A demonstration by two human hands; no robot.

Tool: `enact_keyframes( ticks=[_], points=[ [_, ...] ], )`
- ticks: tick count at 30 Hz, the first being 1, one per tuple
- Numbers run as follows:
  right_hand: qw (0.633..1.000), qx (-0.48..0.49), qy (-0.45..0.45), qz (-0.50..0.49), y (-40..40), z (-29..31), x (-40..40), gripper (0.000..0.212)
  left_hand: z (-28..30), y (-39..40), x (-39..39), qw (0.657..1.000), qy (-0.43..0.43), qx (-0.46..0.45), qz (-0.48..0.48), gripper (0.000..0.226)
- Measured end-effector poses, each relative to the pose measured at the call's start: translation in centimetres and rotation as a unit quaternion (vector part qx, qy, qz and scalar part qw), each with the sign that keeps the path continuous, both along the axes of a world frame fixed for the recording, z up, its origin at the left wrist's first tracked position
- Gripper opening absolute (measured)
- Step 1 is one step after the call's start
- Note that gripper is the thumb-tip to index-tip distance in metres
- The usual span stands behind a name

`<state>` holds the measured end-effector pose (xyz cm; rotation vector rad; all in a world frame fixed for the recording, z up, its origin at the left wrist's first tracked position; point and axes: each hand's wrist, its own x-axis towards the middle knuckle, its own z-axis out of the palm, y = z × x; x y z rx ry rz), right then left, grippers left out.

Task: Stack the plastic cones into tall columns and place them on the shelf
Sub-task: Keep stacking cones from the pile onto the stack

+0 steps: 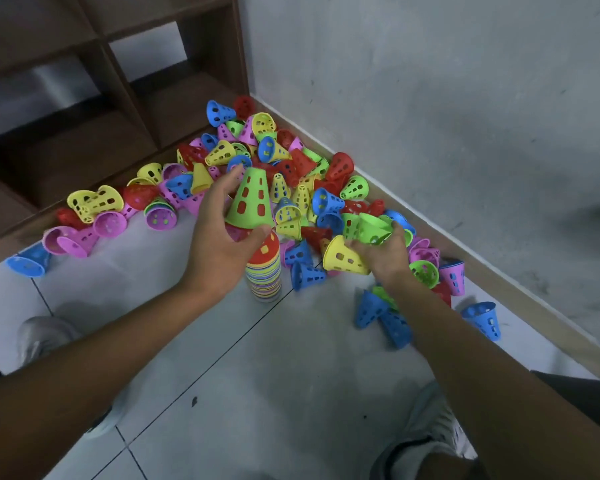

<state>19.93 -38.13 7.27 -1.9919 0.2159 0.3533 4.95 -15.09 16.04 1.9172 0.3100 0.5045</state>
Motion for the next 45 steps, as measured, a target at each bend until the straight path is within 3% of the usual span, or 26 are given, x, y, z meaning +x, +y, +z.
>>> enact_keyframes(
  ticks=[7,12,15,20,25,29,34,40,45],
  points=[
    [0.993,0.117,-0.001,-0.014,1.9,5.6,-0.9,0.11,-1.4,0.4,0.1,0.999,0.039,0.027,0.002,0.1],
    [0.969,0.243,0.035,-0.015,4.2,9.2,-2.0,0.109,1.1,-0.4,0.2,0.996,0.028,0.078,-0.035,0.093],
    [0.964,0.263,0.021,0.011,5.6,11.0,-3.0,0.105,2.9,-0.8,0.5,0.984,0.013,0.151,-0.092,0.093],
    [0.961,0.277,0.008,0.013,7.4,13.3,-4.7,0.121,3.9,-0.6,0.4,0.964,0.017,0.221,-0.148,0.094],
    [0.965,0.261,-0.01,0.03,8.0,14.6,-6.4,0.085,4.1,0.0,0.0,0.954,0.005,0.268,-0.133,0.093],
    [0.967,0.253,-0.007,0.023,7.8,15.1,-7.4,0.067,4.2,0.5,-0.4,0.963,-0.016,0.259,-0.075,0.071],
    [0.977,0.212,-0.026,0.024,7.0,14.9,-7.7,0.076,2.2,1.7,-0.1,0.991,0.039,0.125,-0.003,0.059],
    [0.989,0.078,-0.089,0.086,6.6,13.4,-7.9,0.093,-0.6,2.8,0.1,0.983,0.135,0.125,-0.021,0.062],
    [0.974,-0.032,-0.15,0.164,6.3,12.8,-8.3,0.092,-0.7,3.4,-0.1,0.983,0.126,0.128,-0.032,0.059]
  ],
)
